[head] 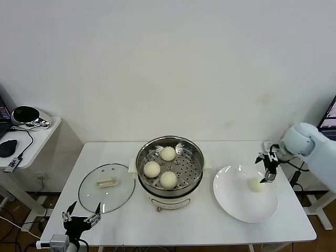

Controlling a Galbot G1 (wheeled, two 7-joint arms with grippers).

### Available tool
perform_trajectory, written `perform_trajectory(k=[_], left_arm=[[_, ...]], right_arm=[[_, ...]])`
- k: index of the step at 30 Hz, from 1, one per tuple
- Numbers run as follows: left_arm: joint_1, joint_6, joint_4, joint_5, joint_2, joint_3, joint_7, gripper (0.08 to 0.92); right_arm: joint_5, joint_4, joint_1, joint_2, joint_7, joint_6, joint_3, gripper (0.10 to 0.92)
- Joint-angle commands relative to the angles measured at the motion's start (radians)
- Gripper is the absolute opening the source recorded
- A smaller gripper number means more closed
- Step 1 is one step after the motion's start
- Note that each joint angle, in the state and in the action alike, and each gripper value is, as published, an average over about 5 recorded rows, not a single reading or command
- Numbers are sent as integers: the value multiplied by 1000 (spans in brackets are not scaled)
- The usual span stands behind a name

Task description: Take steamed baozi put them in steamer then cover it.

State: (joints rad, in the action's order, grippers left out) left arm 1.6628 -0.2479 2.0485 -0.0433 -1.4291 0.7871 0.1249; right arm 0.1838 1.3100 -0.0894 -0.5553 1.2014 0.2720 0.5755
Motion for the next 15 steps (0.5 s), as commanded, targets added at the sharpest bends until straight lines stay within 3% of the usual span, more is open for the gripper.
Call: perform_trajectory(k=[1,15], left_arm=[[3,-1,-10,2,4,3,-1,823],[10,1,-11,12,-1,10,-1,823]], right_arm=[[105,-127,-106,-78,-19,-55,-66,823],[202,-208,-128,-154,-34,-121,-90,823]])
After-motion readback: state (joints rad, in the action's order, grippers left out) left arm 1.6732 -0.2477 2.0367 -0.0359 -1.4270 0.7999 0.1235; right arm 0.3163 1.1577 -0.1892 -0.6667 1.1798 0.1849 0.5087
